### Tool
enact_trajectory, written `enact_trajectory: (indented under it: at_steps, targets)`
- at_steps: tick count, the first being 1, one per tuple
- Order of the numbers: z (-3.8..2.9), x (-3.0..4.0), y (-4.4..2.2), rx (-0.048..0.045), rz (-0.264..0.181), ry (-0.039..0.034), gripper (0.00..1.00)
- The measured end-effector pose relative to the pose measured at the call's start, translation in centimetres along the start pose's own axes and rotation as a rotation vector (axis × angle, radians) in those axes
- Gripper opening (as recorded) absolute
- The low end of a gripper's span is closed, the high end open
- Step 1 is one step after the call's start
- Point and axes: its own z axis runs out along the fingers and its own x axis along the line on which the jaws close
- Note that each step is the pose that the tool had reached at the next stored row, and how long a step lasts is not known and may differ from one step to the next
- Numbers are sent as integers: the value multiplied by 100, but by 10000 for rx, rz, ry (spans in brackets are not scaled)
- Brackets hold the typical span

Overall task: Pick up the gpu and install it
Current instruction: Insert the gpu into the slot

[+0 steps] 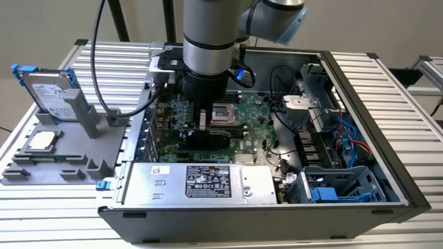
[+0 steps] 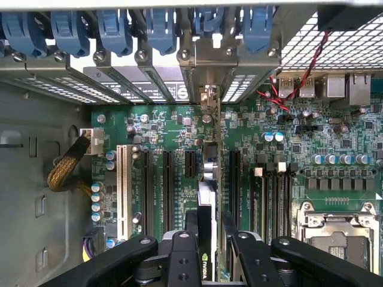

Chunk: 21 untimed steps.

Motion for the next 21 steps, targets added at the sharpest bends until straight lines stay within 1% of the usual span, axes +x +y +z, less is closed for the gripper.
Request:
enact_trajectory:
  at_steps: [4,9,12,21]
  targets:
    - [14,5,0,6,-2,-31,0]
    - [43,6,-1,-3,-2,-13,0]
    - [71,4,-1,-4,0,-23,0]
    - [76,4,-2,1,-1,-23,0]
